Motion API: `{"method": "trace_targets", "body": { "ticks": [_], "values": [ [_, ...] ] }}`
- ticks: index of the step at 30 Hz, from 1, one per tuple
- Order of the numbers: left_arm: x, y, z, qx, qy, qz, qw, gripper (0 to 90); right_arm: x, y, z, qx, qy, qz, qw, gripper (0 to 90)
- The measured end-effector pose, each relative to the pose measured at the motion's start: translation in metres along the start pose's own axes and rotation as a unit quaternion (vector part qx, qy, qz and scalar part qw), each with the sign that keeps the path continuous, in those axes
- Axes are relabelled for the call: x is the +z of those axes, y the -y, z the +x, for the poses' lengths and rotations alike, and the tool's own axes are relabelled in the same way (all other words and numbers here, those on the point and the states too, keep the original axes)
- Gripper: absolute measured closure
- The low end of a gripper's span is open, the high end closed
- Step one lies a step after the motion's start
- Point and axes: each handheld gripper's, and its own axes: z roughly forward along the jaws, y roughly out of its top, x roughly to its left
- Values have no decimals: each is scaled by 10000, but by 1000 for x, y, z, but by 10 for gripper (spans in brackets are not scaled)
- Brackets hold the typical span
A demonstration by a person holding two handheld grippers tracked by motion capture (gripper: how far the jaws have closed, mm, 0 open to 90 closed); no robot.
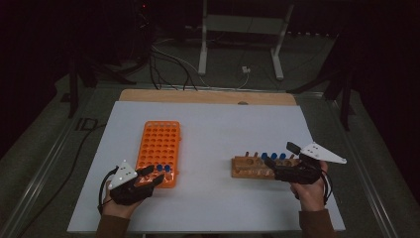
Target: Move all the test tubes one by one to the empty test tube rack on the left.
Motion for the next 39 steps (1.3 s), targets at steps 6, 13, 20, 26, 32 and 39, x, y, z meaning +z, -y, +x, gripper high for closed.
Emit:
{"method": "trace_targets", "body": {
  "ticks": [6,13,20,26,32,39],
  "values": [
    [-5,-5,2,-98,-428,-124,9990,221,-5,0,-10,-17,273,71,9996,5],
    [-7,-8,6,-222,-717,-153,9971,63,-11,6,-24,-31,548,229,9982,88],
    [-8,-9,10,-315,-835,-153,9959,16,-12,17,-31,-19,643,323,9974,254],
    [-10,-8,11,-375,-875,-195,9953,15,-10,28,-33,-114,702,391,9967,430],
    [-10,-8,12,-375,-903,-199,9950,15,-7,36,-33,-187,591,554,9965,581],
    [-9,-7,11,-374,-894,-169,9952,14,1,40,-33,-200,478,667,9964,673]
  ]
}}
